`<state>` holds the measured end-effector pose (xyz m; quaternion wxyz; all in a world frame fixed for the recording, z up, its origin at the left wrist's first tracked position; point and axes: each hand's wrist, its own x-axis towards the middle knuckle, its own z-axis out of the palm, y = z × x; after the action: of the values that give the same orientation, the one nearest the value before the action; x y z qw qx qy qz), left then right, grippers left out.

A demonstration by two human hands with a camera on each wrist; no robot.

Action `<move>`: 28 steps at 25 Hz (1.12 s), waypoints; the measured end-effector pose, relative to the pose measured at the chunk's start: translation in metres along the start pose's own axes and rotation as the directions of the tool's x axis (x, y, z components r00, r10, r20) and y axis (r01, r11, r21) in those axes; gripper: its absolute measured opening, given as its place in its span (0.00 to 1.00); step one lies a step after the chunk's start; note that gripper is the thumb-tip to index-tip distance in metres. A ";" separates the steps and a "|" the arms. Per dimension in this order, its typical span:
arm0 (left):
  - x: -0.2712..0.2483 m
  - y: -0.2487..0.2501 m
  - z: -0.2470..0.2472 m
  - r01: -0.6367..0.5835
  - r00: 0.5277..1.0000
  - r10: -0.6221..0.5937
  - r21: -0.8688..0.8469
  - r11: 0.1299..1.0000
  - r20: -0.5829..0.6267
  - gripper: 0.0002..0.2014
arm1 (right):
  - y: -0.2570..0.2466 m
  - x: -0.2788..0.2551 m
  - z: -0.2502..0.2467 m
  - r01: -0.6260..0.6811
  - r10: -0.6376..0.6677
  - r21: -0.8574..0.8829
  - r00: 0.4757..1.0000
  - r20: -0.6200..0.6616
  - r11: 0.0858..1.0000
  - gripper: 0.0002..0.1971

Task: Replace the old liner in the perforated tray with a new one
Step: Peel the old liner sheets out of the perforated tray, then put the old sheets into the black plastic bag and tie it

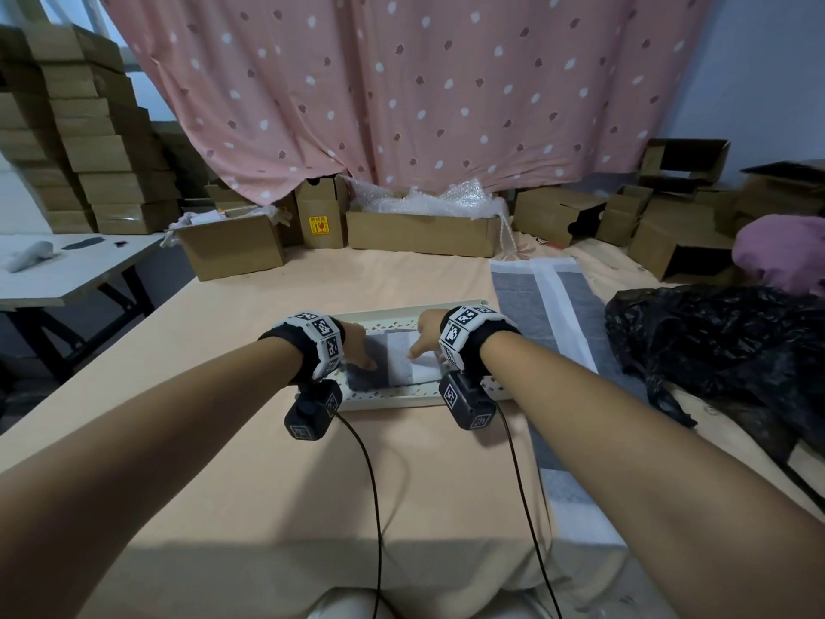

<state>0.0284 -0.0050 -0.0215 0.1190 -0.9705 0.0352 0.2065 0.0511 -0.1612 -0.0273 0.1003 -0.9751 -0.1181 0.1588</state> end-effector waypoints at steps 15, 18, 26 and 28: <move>-0.030 -0.021 -0.026 -0.048 0.987 -0.060 -0.628 0.777 -0.150 0.23 | 0.007 -0.025 0.006 -0.021 0.003 0.455 0.999 0.042 0.890 0.35; -0.050 -0.021 -0.046 -0.167 0.986 0.070 -0.825 0.540 -0.155 0.05 | 0.015 -0.036 -0.003 -0.001 0.023 0.689 0.999 -0.022 0.724 0.53; -0.085 0.023 -0.078 -0.280 0.944 0.273 -0.886 0.371 -0.185 0.15 | 0.073 -0.058 -0.036 0.001 0.091 0.876 0.994 -0.051 0.483 0.57; -0.095 0.042 -0.084 -0.311 0.945 0.246 -0.828 0.467 -0.216 0.09 | 0.089 -0.077 -0.041 -0.001 0.126 0.883 0.990 -0.066 0.470 0.54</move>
<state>-0.0301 -0.0646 0.0829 -0.4085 -0.8899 0.0908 0.1814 0.0113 -0.2726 0.0120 0.5879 -0.7963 0.0230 0.1406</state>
